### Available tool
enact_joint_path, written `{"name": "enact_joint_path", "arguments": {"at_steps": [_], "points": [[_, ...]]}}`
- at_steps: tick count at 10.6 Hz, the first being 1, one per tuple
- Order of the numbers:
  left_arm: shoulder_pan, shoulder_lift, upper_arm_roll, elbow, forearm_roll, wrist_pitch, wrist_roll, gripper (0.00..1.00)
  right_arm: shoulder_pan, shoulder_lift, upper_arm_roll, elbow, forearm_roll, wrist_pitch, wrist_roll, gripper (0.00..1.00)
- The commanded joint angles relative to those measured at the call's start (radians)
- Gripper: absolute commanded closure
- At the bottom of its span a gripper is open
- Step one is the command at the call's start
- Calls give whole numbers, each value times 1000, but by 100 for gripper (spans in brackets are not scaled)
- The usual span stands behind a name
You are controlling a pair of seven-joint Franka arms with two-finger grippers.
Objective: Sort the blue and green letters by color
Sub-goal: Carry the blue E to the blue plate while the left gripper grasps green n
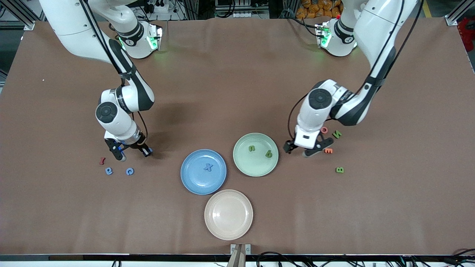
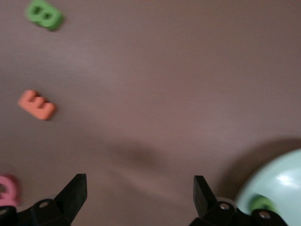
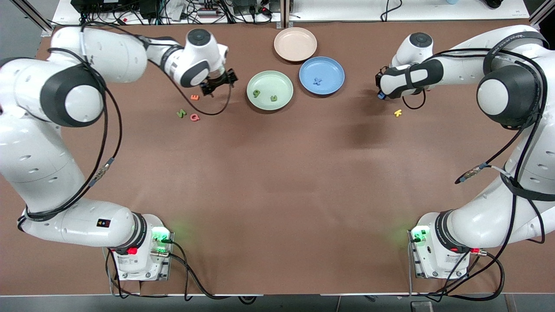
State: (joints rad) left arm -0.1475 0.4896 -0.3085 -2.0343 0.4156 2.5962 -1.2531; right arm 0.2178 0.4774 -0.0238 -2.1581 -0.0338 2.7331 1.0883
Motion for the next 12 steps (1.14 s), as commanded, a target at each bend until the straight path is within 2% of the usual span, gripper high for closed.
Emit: {"name": "enact_joint_path", "arguments": {"at_steps": [1, 3, 4, 6, 8, 10, 12], "points": [[127, -71, -7, -170, 29, 2, -5, 0, 44, 9, 2, 177, -52, -197, -21, 100], [202, -74, -9, -211, 29, 1, -26, 0, 83, 9, 2, 285, -51, -335, -79, 100], [232, -74, -11, -218, 29, 2, -29, 0, 93, 18, 4, 323, -51, -351, -90, 100], [273, -92, -12, -242, 31, 8, -9, 0, 132, 50, 5, 386, -49, -352, -123, 100], [310, -121, -17, -285, 32, 28, 33, 0, 193, 134, 5, 495, -51, -354, -168, 100], [367, -144, -20, -357, 32, 141, 79, 0, 245, 225, 5, 616, -51, -357, -169, 100], [370, -144, -18, -391, 31, 174, 81, 0, 276, 265, 5, 665, -48, -354, -171, 100]]}}
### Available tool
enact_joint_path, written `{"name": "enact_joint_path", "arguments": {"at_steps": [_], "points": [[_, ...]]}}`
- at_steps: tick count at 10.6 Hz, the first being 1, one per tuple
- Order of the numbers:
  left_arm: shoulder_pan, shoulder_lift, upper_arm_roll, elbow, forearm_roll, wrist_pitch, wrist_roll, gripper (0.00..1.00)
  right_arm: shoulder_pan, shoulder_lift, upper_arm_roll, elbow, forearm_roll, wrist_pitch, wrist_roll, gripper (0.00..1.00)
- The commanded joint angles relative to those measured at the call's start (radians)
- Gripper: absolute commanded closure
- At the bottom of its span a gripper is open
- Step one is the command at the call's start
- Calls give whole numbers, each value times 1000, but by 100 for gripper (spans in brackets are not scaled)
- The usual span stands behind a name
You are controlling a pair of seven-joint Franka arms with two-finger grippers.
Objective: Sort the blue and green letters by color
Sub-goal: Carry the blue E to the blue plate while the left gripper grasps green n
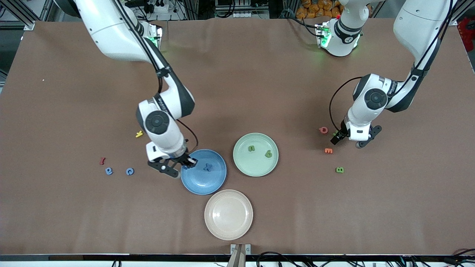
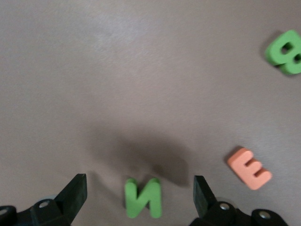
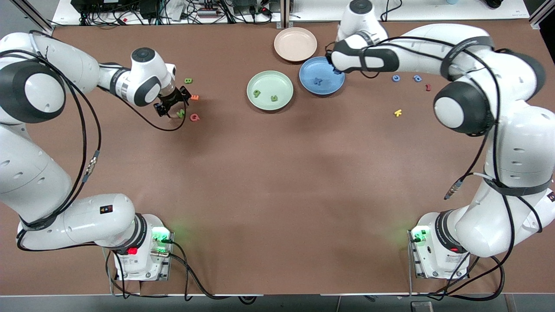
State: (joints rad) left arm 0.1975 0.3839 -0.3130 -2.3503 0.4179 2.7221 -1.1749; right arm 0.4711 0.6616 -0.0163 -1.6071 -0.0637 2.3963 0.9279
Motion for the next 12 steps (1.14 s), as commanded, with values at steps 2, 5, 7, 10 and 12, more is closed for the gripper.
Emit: {"name": "enact_joint_path", "arguments": {"at_steps": [2, 5, 7, 10, 12], "points": [[25, -36, -14, -86, 28, 50, -11, 0, 37, 99, -2, 134, -11, -13, -6, 100], [22, -25, -15, -78, 27, 50, -26, 0, 24, 98, 1, 136, 11, -19, -3, 0], [22, -23, -15, -72, 27, 50, -26, 0, 18, 95, 1, 136, 31, -20, -12, 0], [23, -22, -15, -66, 27, 50, -22, 100, -6, 89, -1, 134, 31, -29, -185, 0], [19, -16, -15, -55, 27, 48, -25, 100, -55, 85, -4, 134, 22, -68, -341, 0]]}}
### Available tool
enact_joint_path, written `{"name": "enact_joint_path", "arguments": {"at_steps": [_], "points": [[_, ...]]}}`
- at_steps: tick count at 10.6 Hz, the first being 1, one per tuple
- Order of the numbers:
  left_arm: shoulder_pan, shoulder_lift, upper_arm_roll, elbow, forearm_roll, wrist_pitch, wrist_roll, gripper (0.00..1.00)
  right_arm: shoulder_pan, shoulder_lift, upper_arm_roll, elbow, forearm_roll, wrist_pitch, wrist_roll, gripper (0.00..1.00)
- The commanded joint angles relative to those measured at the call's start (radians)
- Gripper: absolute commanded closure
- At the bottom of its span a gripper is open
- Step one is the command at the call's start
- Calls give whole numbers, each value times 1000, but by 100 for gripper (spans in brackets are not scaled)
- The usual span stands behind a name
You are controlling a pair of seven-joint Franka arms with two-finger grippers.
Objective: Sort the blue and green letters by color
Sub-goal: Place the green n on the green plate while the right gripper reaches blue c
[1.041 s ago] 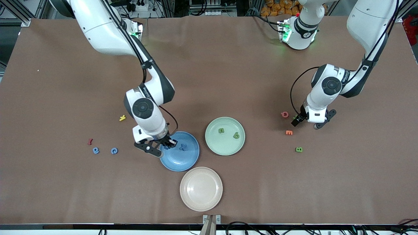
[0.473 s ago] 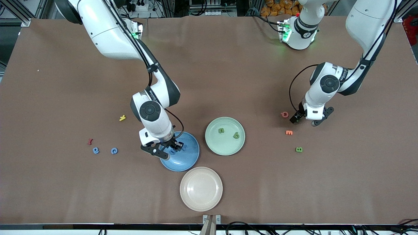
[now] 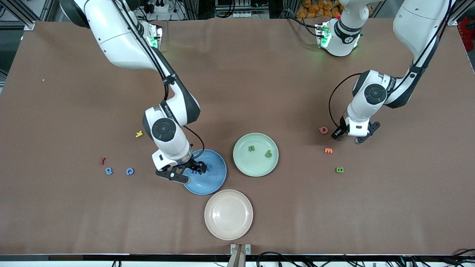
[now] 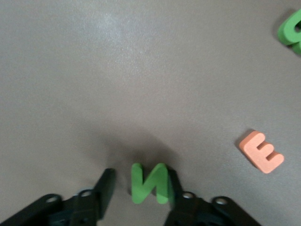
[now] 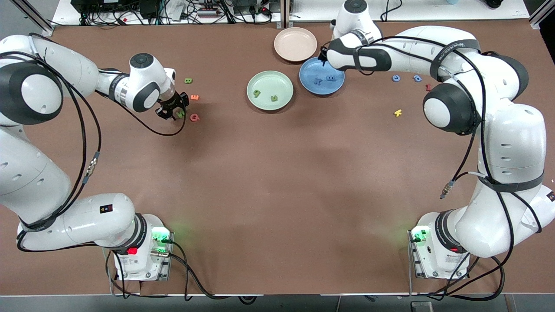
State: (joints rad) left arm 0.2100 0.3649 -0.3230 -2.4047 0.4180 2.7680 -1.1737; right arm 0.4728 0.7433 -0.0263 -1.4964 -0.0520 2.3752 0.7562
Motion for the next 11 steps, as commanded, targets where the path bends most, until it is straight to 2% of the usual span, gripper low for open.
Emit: {"name": "enact_joint_path", "arguments": {"at_steps": [1, 4, 7, 9, 11], "points": [[3, 3, -5, 5, 27, 2, -24, 100, -81, 1, 6, 22, 11, -63, -278, 0], [-41, 2, -22, 62, 27, -13, -27, 100, -164, -9, 3, 21, 7, -90, -525, 0], [-70, 5, -85, 189, 10, -111, -68, 100, -252, -12, 3, 18, 7, -90, -702, 0], [-136, 60, -96, 272, 10, -125, -79, 100, -313, -12, 3, 15, 7, -91, -838, 0], [-237, 135, -91, 393, 5, -154, -209, 100, -344, -12, 3, -4, 9, -90, -917, 0]]}}
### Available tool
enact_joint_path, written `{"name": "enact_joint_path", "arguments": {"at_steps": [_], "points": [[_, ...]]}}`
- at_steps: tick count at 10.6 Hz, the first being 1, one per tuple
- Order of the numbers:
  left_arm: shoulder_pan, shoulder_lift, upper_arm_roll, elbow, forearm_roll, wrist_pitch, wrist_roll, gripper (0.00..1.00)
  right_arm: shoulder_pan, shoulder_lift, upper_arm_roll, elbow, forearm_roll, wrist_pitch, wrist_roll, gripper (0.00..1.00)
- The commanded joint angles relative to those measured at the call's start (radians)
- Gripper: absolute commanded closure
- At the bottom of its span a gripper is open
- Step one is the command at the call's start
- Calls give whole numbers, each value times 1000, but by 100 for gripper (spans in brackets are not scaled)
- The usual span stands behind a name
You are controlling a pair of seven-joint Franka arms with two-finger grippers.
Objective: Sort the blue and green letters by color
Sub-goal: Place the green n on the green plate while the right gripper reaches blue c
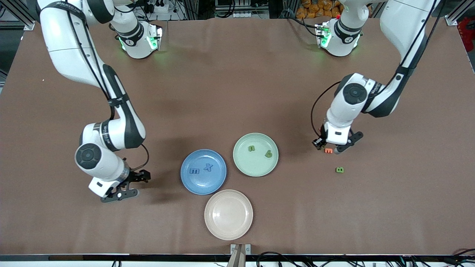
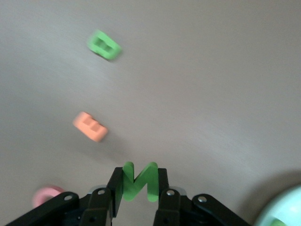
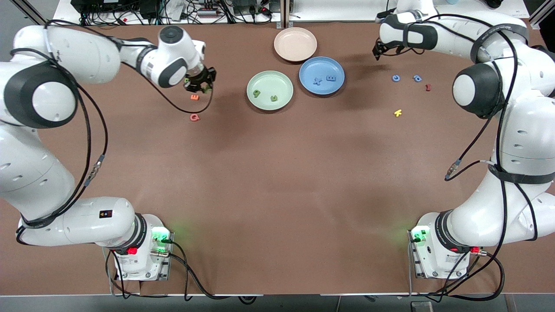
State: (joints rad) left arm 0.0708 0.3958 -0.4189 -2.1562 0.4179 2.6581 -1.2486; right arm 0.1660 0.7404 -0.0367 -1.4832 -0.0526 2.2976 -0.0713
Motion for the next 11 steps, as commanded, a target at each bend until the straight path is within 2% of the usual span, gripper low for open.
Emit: {"name": "enact_joint_path", "arguments": {"at_steps": [1, 3, 5, 7, 9, 10, 11], "points": [[-138, 139, 6, 215, 7, -88, -193, 100, -51, -13, 15, -32, 11, -12, -126, 0], [-201, 188, 6, 324, 7, -136, -286, 100, -63, -44, 18, -104, 19, 9, -142, 0], [-256, 240, 8, 421, 7, -136, -372, 100, -72, -90, 20, -275, 20, 215, -139, 0], [-304, 291, 8, 493, 5, -135, -425, 100, -74, -95, 21, -317, 20, 238, -140, 0], [-376, 302, 23, 504, 15, -135, -482, 100, -75, -99, 21, -336, 20, 246, -142, 0], [-414, 304, 35, 504, 16, -136, -514, 85, -77, -110, 21, -353, 20, 253, -142, 0], [-457, 301, 84, 504, 34, -136, -523, 1, -80, -116, 21, -371, 20, 266, -142, 0]]}}
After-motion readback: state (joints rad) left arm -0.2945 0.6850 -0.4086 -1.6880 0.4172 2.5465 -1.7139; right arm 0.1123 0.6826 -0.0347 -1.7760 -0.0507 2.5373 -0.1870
